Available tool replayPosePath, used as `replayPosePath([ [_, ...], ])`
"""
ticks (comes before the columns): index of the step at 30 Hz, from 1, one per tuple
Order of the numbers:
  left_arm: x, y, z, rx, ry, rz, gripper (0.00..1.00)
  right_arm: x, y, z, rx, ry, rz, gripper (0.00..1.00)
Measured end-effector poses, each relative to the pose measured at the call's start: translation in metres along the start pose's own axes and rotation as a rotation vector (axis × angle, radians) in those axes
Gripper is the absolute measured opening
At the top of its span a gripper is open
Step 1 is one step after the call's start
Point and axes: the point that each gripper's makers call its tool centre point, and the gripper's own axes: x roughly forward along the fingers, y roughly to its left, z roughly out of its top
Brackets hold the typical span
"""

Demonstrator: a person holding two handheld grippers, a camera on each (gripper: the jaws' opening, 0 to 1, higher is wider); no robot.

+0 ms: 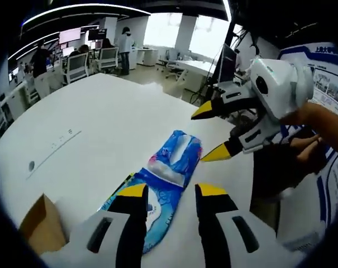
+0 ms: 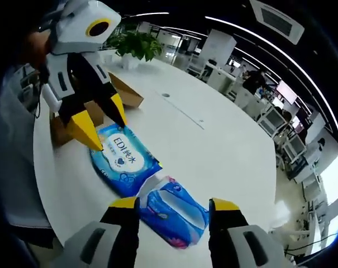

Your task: Operate the shoe box by opening the lid, removing the specified soft item, and placing it in the target area until the item is outside and the box remains undamaged.

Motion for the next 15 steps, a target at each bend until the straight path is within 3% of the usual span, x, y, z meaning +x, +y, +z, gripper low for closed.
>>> replayPosePath([
  [15, -0.037, 0.011, -0.011, 0.040, -0.031, 0.026, 0.49, -0.013, 0.024, 0.019, 0.060, -0.026, 0.010, 0.63],
])
